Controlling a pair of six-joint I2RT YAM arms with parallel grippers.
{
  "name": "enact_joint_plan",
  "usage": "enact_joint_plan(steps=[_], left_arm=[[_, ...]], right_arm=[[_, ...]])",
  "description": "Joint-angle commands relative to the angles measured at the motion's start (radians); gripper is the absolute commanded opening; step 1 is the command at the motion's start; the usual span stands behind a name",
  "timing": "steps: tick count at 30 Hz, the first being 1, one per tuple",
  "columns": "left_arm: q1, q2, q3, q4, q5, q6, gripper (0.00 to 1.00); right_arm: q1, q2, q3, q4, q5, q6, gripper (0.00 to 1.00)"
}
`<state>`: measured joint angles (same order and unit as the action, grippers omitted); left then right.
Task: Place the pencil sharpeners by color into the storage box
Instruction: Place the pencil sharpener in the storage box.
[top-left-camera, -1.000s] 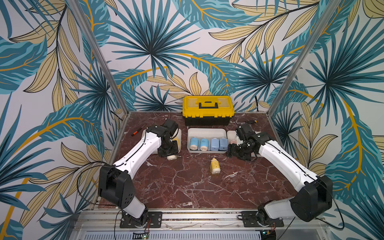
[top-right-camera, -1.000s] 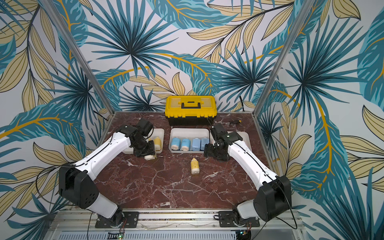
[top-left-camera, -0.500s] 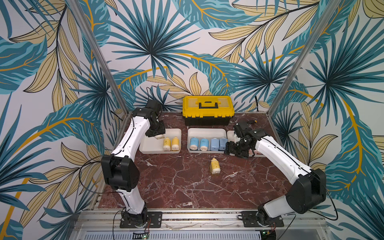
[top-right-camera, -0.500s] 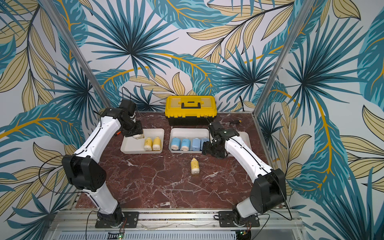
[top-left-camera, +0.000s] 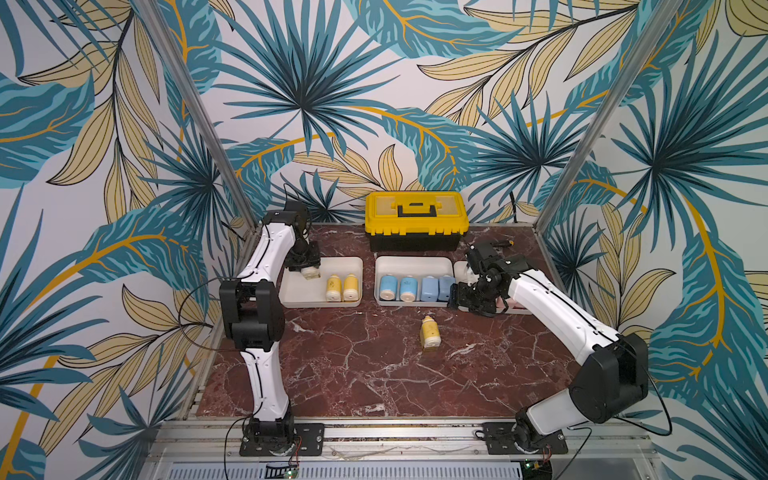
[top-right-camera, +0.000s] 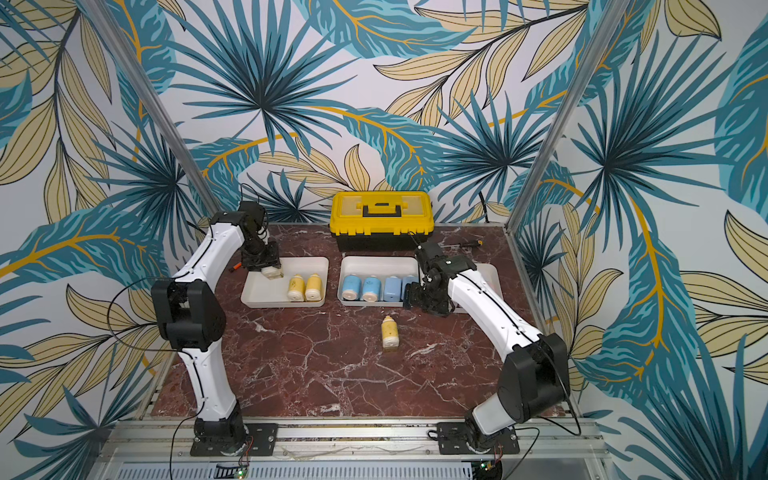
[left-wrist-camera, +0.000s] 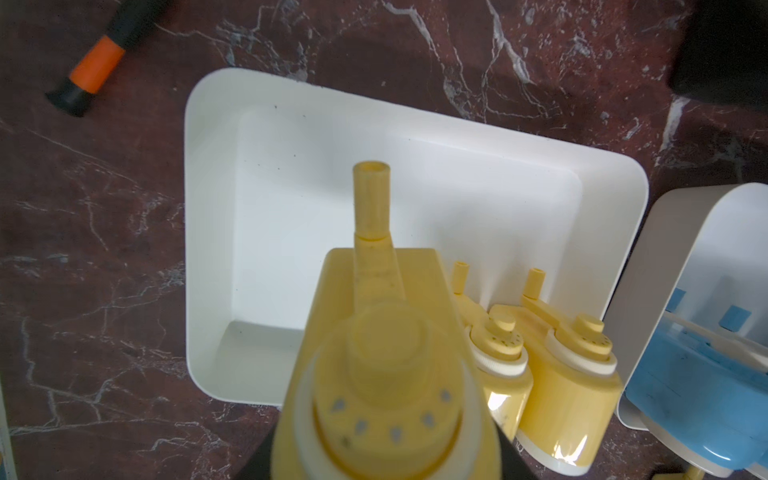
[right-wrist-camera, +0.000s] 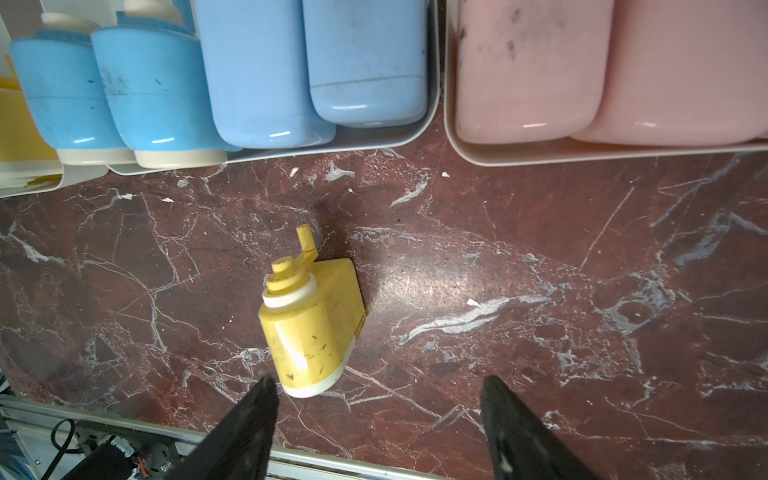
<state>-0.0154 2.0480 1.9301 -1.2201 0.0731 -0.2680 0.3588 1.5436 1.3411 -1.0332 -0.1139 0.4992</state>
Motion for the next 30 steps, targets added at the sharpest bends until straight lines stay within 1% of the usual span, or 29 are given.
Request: enact_joint_plan(steps=[1, 8, 20, 30], left_arm=[[0.003, 0.000, -0.006, 0.000, 0.047, 0.042, 0.39], [0.004, 0.039, -0.021, 0.000, 0.063, 0.076, 0.39], [0.004, -0.014, -0.105, -0.001, 0.055, 0.106, 0.39], [0.005, -0.016, -0.176, 0.000, 0.059, 0.105, 0.39]], right_arm=[[-0.003, 0.022, 0.013, -0.023, -0.024, -0.013, 0.78], [-0.004, 0.018, -0.004, -0.019, -0.031, -0.016, 0.78], [-0.003, 0.007, -0.020, -0.001, -0.049, -0.008, 0.78], [-0.003, -0.010, -0.045, 0.013, -0.059, 0.001, 0.78]])
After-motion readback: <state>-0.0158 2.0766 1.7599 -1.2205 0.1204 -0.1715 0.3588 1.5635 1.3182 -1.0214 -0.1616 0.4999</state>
